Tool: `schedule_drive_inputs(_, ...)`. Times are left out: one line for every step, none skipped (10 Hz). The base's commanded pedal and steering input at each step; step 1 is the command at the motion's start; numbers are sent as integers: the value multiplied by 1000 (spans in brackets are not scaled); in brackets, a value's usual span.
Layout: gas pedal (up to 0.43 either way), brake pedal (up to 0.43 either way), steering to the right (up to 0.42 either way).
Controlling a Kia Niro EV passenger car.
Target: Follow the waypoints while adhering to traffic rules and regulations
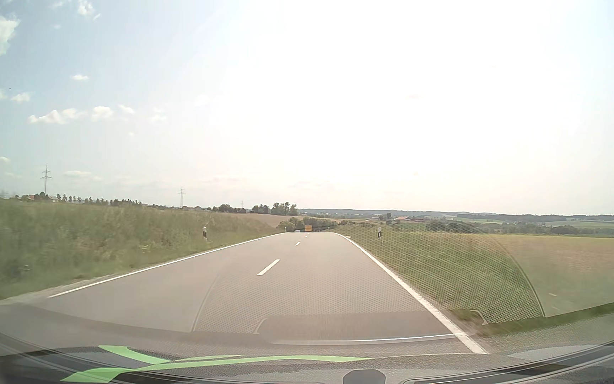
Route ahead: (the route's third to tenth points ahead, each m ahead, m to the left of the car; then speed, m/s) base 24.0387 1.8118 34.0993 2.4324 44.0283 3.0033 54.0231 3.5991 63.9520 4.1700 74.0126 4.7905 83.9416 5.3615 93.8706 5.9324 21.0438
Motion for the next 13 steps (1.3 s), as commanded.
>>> schedule_drive_inputs(0, 0, -4)
schedule_drive_inputs(0, 0, -5)
schedule_drive_inputs(0, 0, -4)
schedule_drive_inputs(0, 0, -4)
schedule_drive_inputs(0, 0, -5)
schedule_drive_inputs(0, 0, -5)
schedule_drive_inputs(0, 0, -5)
schedule_drive_inputs(0, 0, -4)
schedule_drive_inputs(0, 0, -5)
schedule_drive_inputs(0, 0, -5)
schedule_drive_inputs(0, 0, -5)
schedule_drive_inputs(0, 0, -5)
schedule_drive_inputs(0, 0, -5)
